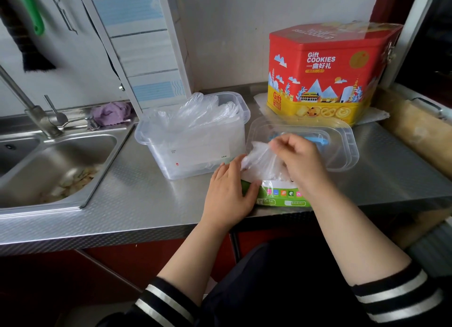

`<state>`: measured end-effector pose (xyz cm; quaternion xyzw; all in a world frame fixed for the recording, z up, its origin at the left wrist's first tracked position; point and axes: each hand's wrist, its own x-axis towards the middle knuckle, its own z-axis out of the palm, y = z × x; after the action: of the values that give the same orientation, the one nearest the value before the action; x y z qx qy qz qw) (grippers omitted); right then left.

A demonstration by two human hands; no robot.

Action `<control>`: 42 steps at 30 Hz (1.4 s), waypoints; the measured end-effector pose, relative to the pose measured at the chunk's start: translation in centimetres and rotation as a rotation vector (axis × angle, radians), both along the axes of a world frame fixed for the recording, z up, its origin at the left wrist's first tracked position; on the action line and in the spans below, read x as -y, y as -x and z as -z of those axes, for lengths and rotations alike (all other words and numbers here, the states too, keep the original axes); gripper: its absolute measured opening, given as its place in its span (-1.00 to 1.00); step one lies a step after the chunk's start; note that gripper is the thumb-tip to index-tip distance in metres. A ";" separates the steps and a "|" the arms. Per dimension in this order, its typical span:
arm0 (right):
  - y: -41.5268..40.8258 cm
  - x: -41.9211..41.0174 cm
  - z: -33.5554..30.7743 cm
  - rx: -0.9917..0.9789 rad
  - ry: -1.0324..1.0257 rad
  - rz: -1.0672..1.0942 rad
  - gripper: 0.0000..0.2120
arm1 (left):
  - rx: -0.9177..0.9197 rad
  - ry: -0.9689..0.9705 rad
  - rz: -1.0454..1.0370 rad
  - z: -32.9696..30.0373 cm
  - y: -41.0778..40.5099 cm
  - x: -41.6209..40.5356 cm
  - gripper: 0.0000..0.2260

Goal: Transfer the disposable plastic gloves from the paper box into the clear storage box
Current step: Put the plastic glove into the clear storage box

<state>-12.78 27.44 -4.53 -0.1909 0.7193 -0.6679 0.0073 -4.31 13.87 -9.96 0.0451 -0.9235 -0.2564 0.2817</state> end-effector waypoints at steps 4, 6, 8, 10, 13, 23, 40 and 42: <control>0.2 0.0 -0.4 0.185 0.221 0.054 -0.84 | 0.011 -0.003 0.014 0.2 0.1 0.0 -0.50; 0.2 -0.3 -0.9 0.071 0.092 -0.002 -0.90 | 0.021 0.020 0.017 0.2 0.2 0.0 -0.52; 0.3 -0.7 -1.6 -0.049 -0.146 -0.110 -0.80 | 0.013 0.039 0.014 0.2 0.1 0.0 -0.57; 0.7 -1.0 -1.8 -0.138 -0.352 -0.151 -0.71 | -0.004 0.061 0.007 0.2 0.2 0.1 -0.59; 1.0 -1.2 -1.8 -0.172 -0.332 -0.049 -0.61 | -0.018 0.120 -0.016 0.5 0.4 0.1 -0.61; 1.6 -0.8 -8.6 0.095 0.390 0.189 -0.53 | 0.017 0.167 -0.008 0.7 0.5 0.2 -0.56; -1.6 1.4 -7.8 -0.622 -0.303 0.136 -0.52 | -0.276 -0.402 0.171 -14.6 -0.7 -1.0 -0.70; -2.1 1.8 -7.4 -0.725 -0.311 0.131 -0.51 | -0.237 -0.339 0.168 -15.7 -0.1 -0.7 -0.77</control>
<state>-10.71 25.60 2.89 -0.3645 0.7785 -0.4393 -0.2610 -4.20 14.55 5.73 -0.0157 -0.8280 -0.4342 0.3545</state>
